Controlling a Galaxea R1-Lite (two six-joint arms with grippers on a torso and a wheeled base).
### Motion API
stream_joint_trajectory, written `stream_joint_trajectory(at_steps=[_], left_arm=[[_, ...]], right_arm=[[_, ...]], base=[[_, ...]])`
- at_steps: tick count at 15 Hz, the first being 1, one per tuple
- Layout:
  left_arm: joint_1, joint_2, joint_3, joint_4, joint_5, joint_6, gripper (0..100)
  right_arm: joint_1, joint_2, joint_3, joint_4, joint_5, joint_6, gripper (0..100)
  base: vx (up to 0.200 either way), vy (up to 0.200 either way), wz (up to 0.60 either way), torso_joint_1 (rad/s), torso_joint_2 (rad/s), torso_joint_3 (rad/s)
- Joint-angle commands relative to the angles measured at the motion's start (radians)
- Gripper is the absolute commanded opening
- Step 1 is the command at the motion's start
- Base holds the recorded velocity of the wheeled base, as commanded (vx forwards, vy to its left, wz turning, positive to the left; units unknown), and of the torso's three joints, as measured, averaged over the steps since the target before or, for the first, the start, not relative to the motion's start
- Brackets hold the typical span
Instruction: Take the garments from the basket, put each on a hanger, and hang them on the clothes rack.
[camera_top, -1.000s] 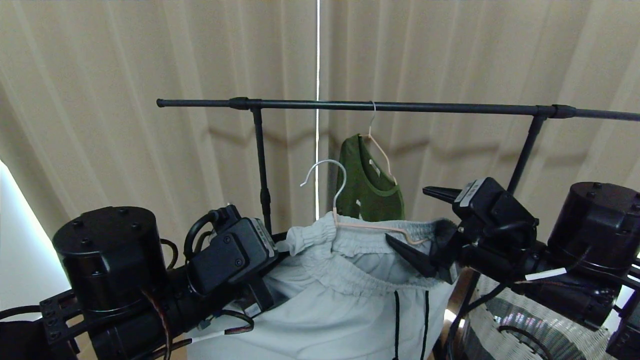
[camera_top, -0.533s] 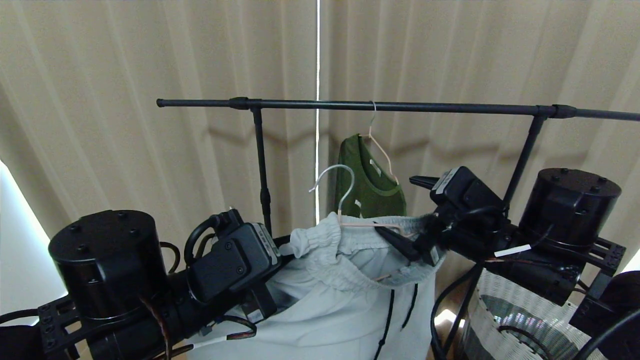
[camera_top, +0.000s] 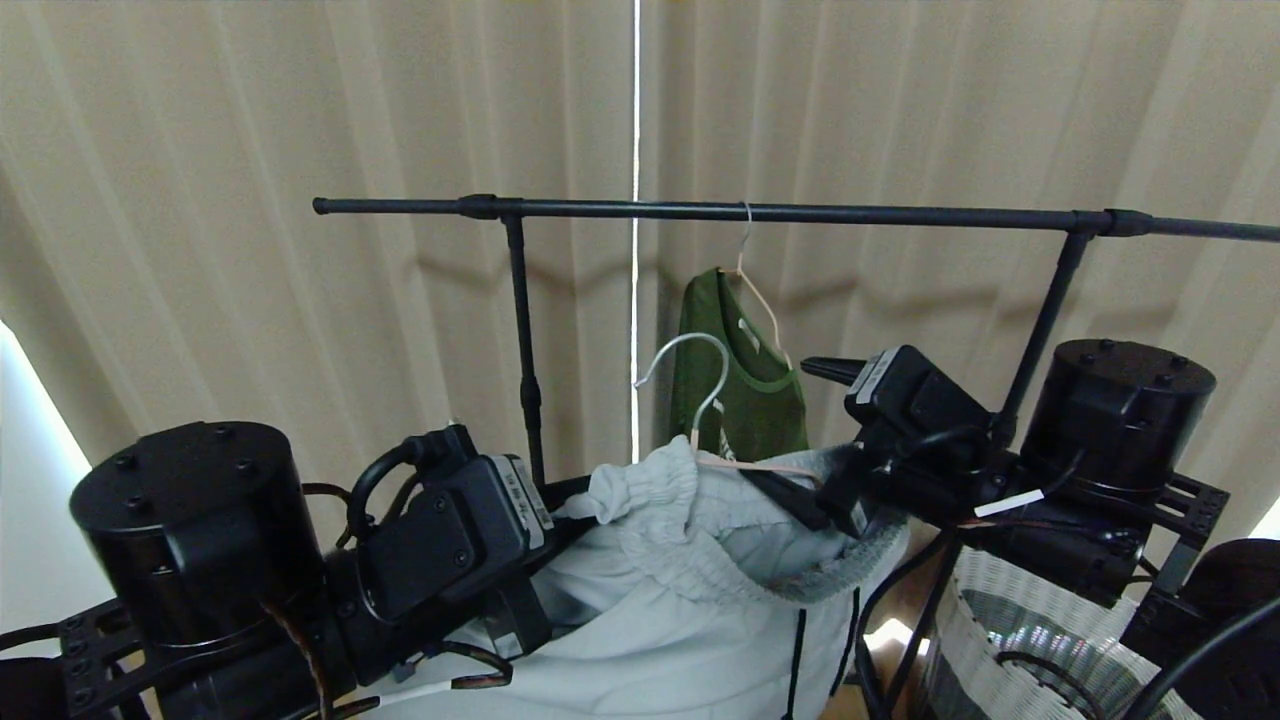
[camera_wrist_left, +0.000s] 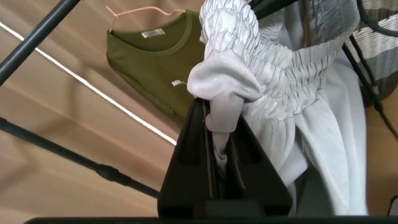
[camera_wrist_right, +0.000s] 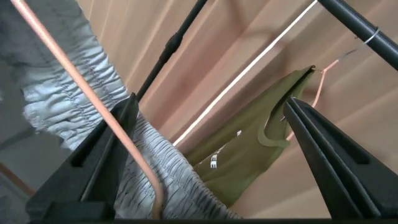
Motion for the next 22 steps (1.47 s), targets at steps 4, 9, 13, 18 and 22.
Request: stream_joint_trajectory(at_steps=[4, 9, 13, 18, 22], left_arm=[[0.000, -0.070, 0.040, 0.000, -0.016, -0.002, 0], [0.003, -0.070, 0.034, 0.000, -0.013, -0.005, 0], [0.026, -0.062, 0.025, -0.001, -0.012, -0.008, 0], [0.062, -0.047, 0.014, 0.002, -0.007, -0.039, 100], [0.068, -0.067, 0.018, -0.066, -0.007, -0.227, 100]], right_arm=[[-0.004, 0.000, 0.000, 0.000, 0.000, -0.001, 0], [-0.004, -0.007, 0.006, -0.002, 0.000, -0.001, 0], [-0.004, -0.011, 0.013, -0.002, 0.000, 0.004, 0], [-0.004, -0.036, 0.011, -0.002, -0.003, 0.013, 0], [-0.066, -0.063, 0.005, 0.003, -0.064, 0.082, 0]], base=[[0.000, 0.000, 0.00, 0.000, 0.00, 0.000], [0.000, 0.000, 0.00, 0.000, 0.00, 0.000], [0.000, 0.000, 0.00, 0.000, 0.00, 0.000], [0.000, 0.000, 0.00, 0.000, 0.00, 0.000], [0.000, 0.000, 0.00, 0.000, 0.00, 0.000]])
